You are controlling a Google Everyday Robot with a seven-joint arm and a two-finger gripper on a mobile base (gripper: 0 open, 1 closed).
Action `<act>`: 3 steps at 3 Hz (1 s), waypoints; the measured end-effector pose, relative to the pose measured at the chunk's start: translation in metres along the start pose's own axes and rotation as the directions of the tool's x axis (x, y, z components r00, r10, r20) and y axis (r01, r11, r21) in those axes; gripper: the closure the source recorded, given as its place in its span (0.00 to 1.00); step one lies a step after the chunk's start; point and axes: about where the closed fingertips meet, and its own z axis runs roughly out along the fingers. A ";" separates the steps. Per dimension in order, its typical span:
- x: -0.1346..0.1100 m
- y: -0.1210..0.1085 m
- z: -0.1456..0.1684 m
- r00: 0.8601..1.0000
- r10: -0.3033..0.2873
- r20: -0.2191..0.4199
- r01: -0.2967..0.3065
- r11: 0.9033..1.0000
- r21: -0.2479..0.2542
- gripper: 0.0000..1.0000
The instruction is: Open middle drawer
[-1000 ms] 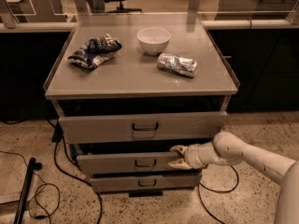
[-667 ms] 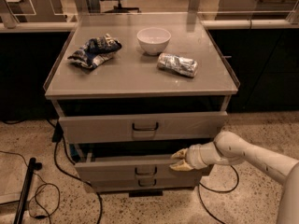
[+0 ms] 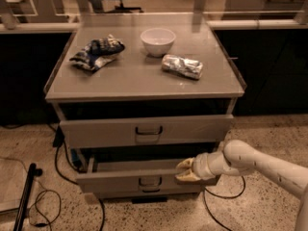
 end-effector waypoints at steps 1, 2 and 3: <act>-0.011 -0.002 -0.008 1.000 -0.015 0.012 0.014 0.999 0.036 1.00; -0.006 0.013 -0.013 1.000 0.003 0.014 -0.004 0.999 0.043 1.00; -0.006 0.013 -0.013 1.000 0.003 0.014 -0.004 0.999 0.043 0.82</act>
Offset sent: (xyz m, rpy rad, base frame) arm -0.2861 -0.0991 -0.0185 0.0969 0.0984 -0.3182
